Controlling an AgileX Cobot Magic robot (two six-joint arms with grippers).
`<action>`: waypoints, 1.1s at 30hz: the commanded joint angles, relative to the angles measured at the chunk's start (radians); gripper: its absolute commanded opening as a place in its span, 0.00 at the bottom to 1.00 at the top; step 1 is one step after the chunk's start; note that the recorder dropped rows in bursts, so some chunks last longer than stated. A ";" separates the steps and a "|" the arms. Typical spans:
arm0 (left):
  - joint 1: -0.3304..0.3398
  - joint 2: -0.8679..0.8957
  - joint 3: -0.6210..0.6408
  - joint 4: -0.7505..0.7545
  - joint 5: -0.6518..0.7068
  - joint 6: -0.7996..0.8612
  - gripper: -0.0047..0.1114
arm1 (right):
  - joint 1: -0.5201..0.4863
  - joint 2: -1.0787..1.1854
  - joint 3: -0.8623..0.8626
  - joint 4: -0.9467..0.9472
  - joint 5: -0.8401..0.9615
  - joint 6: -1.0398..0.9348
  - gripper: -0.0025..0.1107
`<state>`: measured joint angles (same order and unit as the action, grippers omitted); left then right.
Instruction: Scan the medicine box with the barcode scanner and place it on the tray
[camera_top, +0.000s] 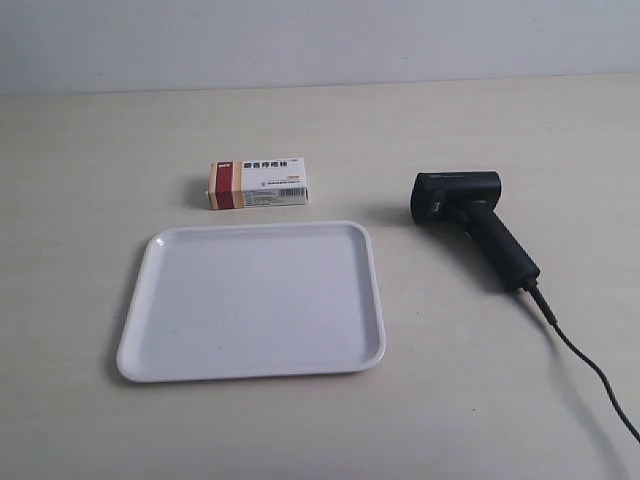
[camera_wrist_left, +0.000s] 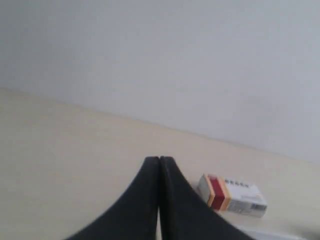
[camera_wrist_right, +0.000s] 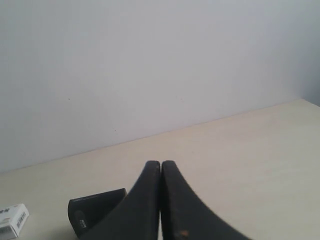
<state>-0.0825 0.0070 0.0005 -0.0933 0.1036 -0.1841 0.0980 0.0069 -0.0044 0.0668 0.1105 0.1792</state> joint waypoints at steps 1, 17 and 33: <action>0.004 -0.007 -0.001 -0.043 -0.217 -0.034 0.04 | -0.006 -0.007 0.004 0.101 -0.111 0.009 0.02; -0.021 1.007 -0.421 0.195 -0.206 0.002 0.04 | -0.006 0.203 -0.182 0.182 -0.147 -0.003 0.02; -0.246 1.783 -1.258 -0.453 0.731 1.197 0.04 | -0.006 0.702 -0.205 0.164 -0.229 0.004 0.02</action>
<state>-0.3489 1.7374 -1.1315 -0.2284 0.6084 0.5976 0.0980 0.6793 -0.1966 0.2543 -0.0961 0.1856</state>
